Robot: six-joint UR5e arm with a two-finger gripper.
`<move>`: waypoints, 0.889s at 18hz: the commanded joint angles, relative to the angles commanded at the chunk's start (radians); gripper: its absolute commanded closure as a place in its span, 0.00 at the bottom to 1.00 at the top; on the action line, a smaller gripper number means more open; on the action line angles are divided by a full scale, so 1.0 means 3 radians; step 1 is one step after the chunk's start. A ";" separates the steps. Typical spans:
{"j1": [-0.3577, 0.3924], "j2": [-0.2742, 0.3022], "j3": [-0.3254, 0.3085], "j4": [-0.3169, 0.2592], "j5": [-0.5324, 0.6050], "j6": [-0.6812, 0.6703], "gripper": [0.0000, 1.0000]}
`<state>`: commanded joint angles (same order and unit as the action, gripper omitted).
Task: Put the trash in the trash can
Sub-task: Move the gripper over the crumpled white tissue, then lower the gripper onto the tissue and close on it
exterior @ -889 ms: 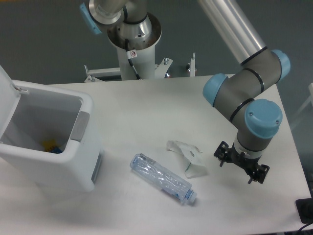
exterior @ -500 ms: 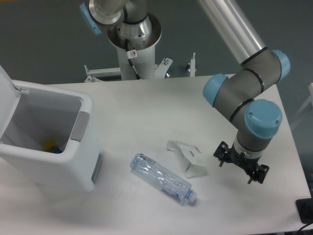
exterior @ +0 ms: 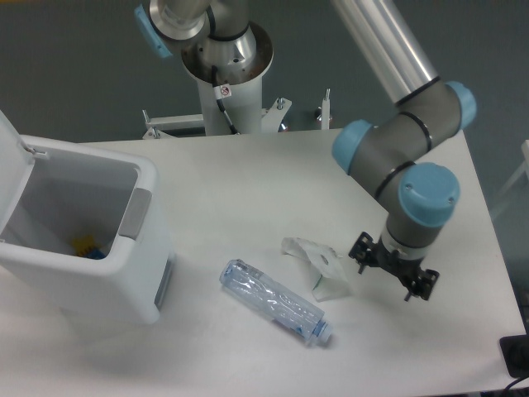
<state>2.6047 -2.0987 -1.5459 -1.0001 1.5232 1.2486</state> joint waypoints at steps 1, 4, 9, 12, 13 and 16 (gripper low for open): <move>0.0000 0.0087 -0.0107 0.0000 -0.0005 0.0020 0.00; 0.0000 0.0297 -0.0424 0.0000 -0.0010 -0.0015 0.00; -0.0178 0.0354 -0.0651 0.0000 -0.0010 -0.0677 0.00; -0.0220 0.0333 -0.0640 -0.0005 -0.0143 -0.1033 0.00; -0.0220 0.0353 -0.0640 -0.0015 -0.0209 -0.1058 0.00; -0.0225 0.0333 -0.0610 -0.0005 -0.0332 -0.1507 0.00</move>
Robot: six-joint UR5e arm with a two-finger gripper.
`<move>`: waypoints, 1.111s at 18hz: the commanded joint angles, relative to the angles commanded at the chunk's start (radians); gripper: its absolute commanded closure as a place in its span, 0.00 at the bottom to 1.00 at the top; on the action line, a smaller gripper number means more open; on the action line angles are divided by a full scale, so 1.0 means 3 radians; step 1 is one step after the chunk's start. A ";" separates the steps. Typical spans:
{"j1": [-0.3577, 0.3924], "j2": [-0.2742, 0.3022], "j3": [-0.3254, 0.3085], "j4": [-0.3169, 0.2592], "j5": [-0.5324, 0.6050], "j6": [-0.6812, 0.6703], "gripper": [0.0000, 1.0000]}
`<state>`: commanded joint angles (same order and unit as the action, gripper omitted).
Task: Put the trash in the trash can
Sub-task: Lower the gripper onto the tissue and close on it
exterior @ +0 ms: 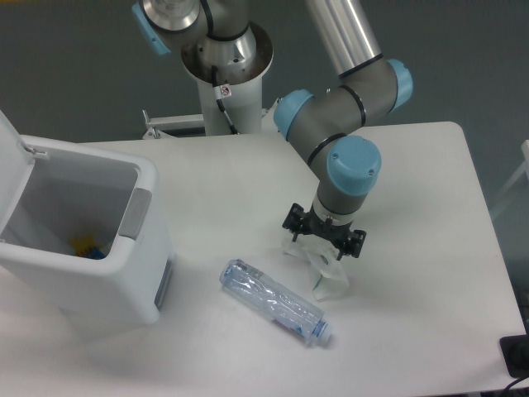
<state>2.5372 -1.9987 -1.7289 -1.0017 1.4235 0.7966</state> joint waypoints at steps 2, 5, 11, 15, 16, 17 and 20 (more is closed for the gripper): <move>-0.0010 -0.0031 0.0010 0.0020 0.0000 -0.0231 0.00; -0.0031 -0.0056 -0.0020 0.0194 0.0031 -0.0486 0.00; -0.0036 -0.0077 -0.0025 0.0240 0.0194 -0.0538 0.63; -0.0036 -0.0072 0.0000 0.0235 0.0194 -0.0544 1.00; -0.0031 -0.0067 0.0015 0.0235 0.0184 -0.0549 1.00; -0.0031 -0.0062 0.0041 0.0235 0.0174 -0.0533 1.00; -0.0021 -0.0016 0.0138 0.0235 0.0159 -0.0528 1.00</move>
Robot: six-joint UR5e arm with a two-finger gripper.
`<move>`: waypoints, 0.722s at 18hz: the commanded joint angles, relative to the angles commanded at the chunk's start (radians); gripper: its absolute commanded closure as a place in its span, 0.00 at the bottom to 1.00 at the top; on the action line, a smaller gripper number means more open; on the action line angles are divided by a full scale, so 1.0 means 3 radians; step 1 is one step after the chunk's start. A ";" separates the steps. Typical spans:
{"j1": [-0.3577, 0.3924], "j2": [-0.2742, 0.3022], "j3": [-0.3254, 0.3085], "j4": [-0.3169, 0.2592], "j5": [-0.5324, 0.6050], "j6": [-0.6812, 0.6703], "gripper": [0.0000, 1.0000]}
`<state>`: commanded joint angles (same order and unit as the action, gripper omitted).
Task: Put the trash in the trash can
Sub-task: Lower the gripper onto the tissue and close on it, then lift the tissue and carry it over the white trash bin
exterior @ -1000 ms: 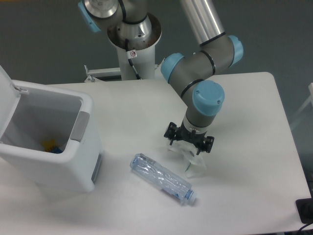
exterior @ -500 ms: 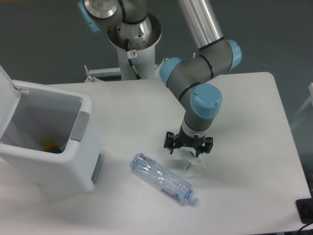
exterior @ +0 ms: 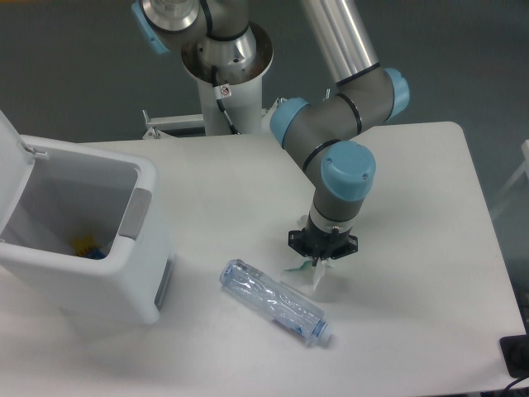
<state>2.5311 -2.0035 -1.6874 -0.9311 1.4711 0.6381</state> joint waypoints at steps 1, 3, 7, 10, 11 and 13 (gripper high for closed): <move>0.0000 0.0056 0.0005 0.0000 -0.0020 0.0000 1.00; 0.0005 0.0174 0.0026 -0.0010 -0.0097 0.0000 1.00; -0.0015 0.0424 0.0021 -0.0025 -0.0419 0.0000 1.00; -0.0081 0.0669 0.0021 -0.0036 -0.0761 -0.0020 1.00; -0.0097 0.0726 0.0026 -0.0036 -0.0833 -0.0020 1.00; -0.0107 0.0788 0.0036 -0.0021 -0.1078 -0.0092 1.00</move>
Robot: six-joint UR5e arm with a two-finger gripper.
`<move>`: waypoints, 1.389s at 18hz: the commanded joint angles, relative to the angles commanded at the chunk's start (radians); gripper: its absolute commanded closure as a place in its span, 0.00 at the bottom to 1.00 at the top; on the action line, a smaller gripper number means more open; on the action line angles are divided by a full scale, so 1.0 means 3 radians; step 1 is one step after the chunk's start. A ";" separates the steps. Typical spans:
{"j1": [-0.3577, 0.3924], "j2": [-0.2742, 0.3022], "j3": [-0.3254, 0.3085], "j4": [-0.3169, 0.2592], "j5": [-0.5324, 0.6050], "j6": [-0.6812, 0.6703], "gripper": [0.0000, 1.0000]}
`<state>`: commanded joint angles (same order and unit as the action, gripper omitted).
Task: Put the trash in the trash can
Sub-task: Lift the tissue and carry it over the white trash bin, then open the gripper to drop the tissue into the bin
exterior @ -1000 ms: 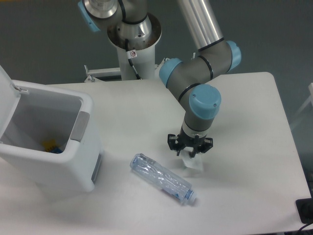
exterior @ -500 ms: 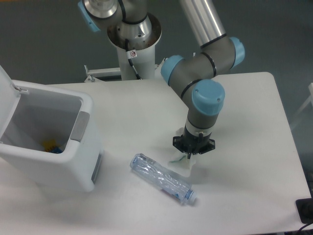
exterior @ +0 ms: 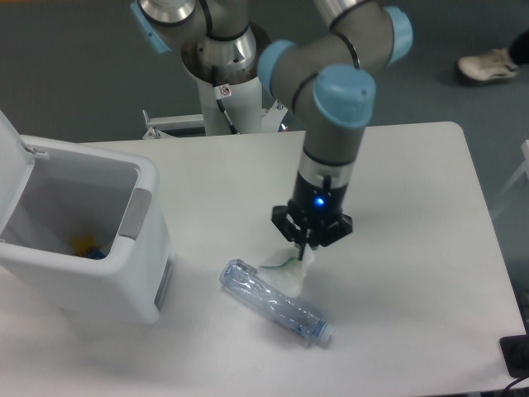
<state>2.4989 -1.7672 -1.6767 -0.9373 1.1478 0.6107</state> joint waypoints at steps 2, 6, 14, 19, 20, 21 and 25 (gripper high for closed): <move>0.0005 0.0087 0.0015 0.0005 -0.0414 -0.0052 1.00; 0.0000 0.0311 0.0107 0.0000 -0.1007 -0.0067 1.00; -0.0332 0.0588 0.0154 -0.0010 -0.1336 -0.0420 1.00; -0.0675 0.0598 0.0097 -0.0005 -0.1300 -0.0578 1.00; -0.0726 0.0593 0.0092 -0.0005 -0.1300 -0.0558 1.00; -0.0782 0.0573 0.0092 0.0005 -0.1300 -0.0533 0.83; -0.0813 0.0481 0.0062 0.0015 -0.1300 -0.0542 0.10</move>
<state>2.2550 -1.6229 -1.6582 -0.9327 0.7578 0.4480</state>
